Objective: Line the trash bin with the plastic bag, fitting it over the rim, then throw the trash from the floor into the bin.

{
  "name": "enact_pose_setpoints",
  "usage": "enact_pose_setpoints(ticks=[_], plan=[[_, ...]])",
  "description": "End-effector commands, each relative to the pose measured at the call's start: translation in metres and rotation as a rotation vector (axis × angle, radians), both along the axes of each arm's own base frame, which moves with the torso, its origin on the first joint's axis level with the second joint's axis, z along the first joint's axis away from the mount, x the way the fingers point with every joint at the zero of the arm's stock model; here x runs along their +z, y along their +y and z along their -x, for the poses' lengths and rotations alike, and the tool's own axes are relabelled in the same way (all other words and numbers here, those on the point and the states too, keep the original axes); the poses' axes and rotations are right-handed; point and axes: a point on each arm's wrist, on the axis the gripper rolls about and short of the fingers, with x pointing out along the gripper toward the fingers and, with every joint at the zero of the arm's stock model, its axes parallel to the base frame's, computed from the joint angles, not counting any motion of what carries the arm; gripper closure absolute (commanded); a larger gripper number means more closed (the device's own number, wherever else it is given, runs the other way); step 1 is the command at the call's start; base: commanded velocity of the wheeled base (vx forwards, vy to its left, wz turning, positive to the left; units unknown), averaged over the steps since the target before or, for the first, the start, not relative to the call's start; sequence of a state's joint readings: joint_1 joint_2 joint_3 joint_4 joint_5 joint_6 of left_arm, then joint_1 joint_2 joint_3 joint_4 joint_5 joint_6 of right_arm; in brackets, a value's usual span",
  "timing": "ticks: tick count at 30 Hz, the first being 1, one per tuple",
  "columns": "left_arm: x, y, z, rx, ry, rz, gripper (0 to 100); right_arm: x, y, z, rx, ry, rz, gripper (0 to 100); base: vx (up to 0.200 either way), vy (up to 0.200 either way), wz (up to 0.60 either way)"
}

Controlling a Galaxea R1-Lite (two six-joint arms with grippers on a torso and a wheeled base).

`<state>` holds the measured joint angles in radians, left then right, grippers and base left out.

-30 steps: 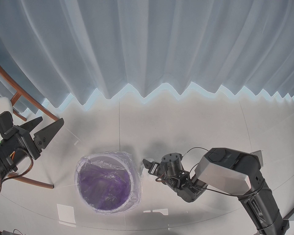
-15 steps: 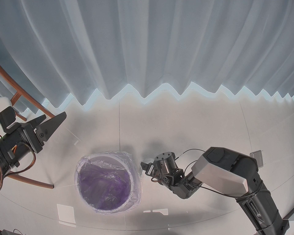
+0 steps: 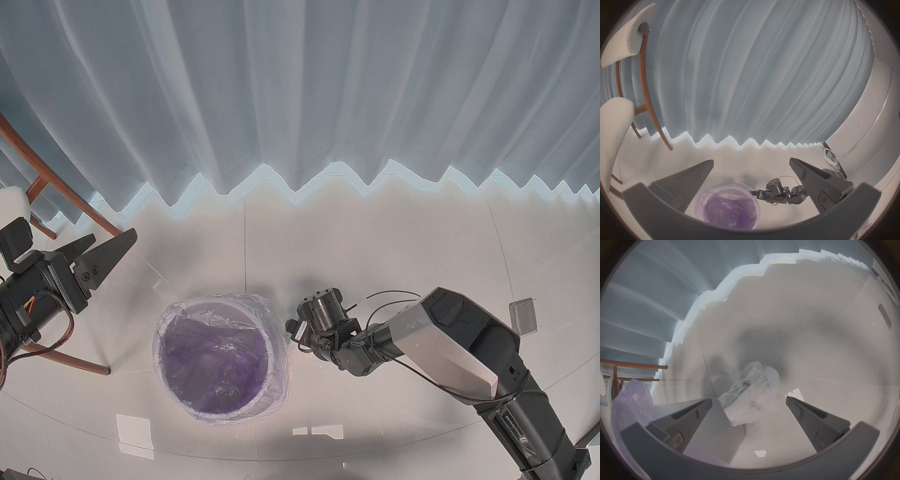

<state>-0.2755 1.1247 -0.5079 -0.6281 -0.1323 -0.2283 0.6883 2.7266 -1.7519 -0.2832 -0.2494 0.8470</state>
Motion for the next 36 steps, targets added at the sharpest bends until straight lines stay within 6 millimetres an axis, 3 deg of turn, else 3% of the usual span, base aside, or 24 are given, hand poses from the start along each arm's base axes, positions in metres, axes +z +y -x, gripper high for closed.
enact_pose_setpoints(ticks=[1, 6, 11, 27, 28, 33, 36], plan=[[-0.002, -0.003, 0.002, -0.023, 0.003, -0.002, 0, -0.004, 0.007, -0.01, -0.022, -0.003, -0.035, 0, 0.0, 0.0, 0.0], [-0.001, -0.003, 0.002, -0.02, 0.0, -0.001, 0, -0.002, 0.015, -0.024, -0.03, -0.034, -0.08, 0, 0.0, 0.0, 0.0], [-0.001, -0.002, 0.002, -0.017, 0.0, -0.001, 0, -0.026, 0.006, -0.022, -0.066, 0.064, -0.033, 0, 0.0, 0.0, 0.0], [-0.002, -0.003, 0.002, -0.022, 0.002, -0.004, 0, -0.069, -0.002, -0.011, -0.077, 0.186, 0.064, 0, 0.0, 0.0, 0.0], [-0.002, -0.003, 0.002, -0.022, 0.004, -0.004, 0, -0.069, -0.002, -0.011, -0.078, 0.185, 0.065, 100, 0.0, 0.0, 0.0], [-0.001, -0.002, 0.002, -0.015, -0.001, -0.003, 0, -0.056, -0.001, -0.014, -0.113, 0.142, 0.072, 100, 0.0, 0.0, 0.0], [-0.001, -0.002, 0.003, -0.017, -0.001, -0.003, 0, -0.028, 0.002, -0.017, -0.126, 0.096, 0.043, 100, 0.0, 0.0, 0.0]])
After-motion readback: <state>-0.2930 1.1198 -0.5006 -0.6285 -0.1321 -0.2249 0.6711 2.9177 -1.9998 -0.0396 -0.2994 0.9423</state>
